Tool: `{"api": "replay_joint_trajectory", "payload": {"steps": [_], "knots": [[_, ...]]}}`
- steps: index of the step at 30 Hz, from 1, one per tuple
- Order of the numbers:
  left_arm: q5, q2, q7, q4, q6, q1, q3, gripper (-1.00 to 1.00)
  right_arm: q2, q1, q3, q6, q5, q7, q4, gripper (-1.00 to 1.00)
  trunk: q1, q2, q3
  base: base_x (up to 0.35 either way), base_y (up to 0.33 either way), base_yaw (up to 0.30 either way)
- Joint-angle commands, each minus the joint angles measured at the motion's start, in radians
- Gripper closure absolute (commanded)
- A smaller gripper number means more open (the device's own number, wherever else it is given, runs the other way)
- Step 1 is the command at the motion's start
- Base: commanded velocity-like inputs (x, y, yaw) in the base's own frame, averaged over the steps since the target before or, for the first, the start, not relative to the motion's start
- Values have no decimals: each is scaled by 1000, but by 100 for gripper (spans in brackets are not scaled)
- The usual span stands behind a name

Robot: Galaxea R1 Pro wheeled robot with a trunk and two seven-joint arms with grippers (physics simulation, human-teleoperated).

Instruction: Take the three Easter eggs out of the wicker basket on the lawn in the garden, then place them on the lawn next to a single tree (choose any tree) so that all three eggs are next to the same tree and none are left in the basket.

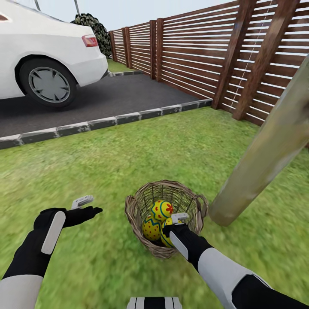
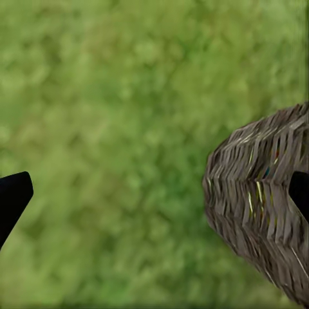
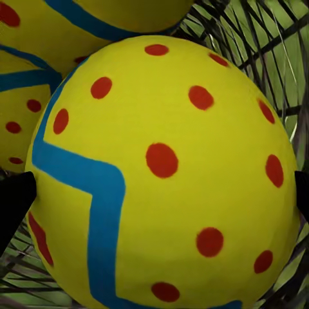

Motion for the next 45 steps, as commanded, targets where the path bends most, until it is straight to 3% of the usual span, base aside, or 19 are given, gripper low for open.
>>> {"api": "replay_joint_trajectory", "payload": {"steps": [1, 14, 41, 45], "knots": [[8, 0, 6, -1, 4, -1, 1, -100, 0, -1, 6, 3, -7, -6, 0, 100, 0, 0, -1, 0, 0, 0], [8, 0, 6, -1, 4, -1, 1, -100, 0, -1, 6, 3, -7, -6, 0, 100, -3, 1, 26, 0, 0, 0], [8, 0, 6, -1, 4, -1, 1, -100, 0, 2, 5, 18, -10, -6, 0, 100, -15, 8, 131, 0, 0, 0], [8, 0, 6, -1, 4, -1, 1, -100, 0, 2, 5, 19, -10, -6, 0, 100, -23, 22, 137, 0, 0, 0]]}}
